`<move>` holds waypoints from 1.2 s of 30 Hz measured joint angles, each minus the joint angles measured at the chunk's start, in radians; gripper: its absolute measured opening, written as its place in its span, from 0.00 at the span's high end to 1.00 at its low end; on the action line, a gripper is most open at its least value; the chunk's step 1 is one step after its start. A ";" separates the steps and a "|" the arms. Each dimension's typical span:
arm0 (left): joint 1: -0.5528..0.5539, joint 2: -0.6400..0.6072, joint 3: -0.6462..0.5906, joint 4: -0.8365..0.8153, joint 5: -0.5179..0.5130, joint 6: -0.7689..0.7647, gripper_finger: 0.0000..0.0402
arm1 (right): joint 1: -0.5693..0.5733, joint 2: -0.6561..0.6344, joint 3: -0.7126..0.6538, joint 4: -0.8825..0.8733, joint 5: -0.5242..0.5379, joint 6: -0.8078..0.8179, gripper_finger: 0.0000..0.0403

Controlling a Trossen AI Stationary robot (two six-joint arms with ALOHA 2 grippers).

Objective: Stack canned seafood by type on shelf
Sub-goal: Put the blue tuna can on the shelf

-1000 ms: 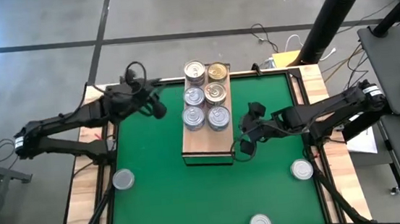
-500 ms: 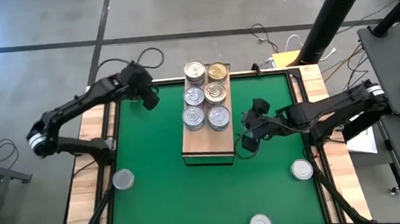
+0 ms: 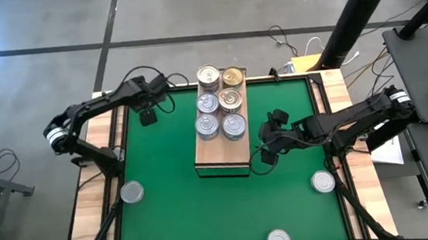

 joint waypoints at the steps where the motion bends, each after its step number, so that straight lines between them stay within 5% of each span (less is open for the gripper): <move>1: 0.000 0.004 -0.008 0.001 0.000 0.049 0.22 | 0.000 0.000 -0.004 0.002 0.000 0.000 0.01; 9: 0.040 0.045 -0.017 0.007 0.060 0.302 0.22 | 0.000 0.000 -0.056 -0.011 -0.028 0.023 0.01; 19: 0.171 0.185 0.028 0.028 0.071 0.335 0.22 | 0.000 -0.001 -0.057 -0.029 -0.087 0.047 0.01; 36: 0.181 0.316 0.056 0.135 0.100 0.306 0.23 | 0.000 -0.009 -0.044 -0.022 -0.087 -0.111 0.01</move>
